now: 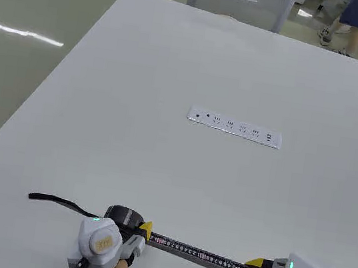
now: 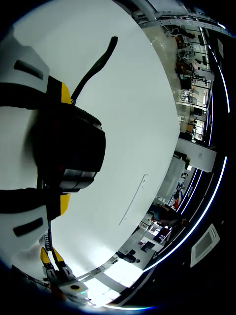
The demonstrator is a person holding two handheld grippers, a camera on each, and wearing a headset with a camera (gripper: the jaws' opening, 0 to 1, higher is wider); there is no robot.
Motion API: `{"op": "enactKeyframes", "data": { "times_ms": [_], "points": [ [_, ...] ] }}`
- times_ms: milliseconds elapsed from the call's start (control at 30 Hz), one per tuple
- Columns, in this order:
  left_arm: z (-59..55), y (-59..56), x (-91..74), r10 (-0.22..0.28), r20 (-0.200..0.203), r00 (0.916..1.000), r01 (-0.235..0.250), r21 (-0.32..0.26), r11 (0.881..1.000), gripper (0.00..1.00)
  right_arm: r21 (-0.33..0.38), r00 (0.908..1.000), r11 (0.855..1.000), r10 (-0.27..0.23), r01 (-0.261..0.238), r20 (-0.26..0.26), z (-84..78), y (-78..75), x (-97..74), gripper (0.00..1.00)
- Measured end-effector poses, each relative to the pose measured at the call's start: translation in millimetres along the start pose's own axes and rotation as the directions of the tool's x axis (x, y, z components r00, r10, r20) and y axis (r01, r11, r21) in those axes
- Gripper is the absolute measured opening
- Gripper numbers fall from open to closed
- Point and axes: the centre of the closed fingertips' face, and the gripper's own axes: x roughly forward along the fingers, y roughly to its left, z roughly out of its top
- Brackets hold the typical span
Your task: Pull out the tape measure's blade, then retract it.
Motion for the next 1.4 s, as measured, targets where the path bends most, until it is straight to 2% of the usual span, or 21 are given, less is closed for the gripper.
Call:
{"op": "enactKeyframes", "data": {
  "times_ms": [1400],
  "points": [
    [0.6,-0.2,-1.0,-0.020,-0.008,0.9998,0.020,-0.009,1.000,0.62,-0.016,0.9998,1.000,0.016,-0.016,0.011,16.1,-1.0,5.4,0.12]
  ]
}}
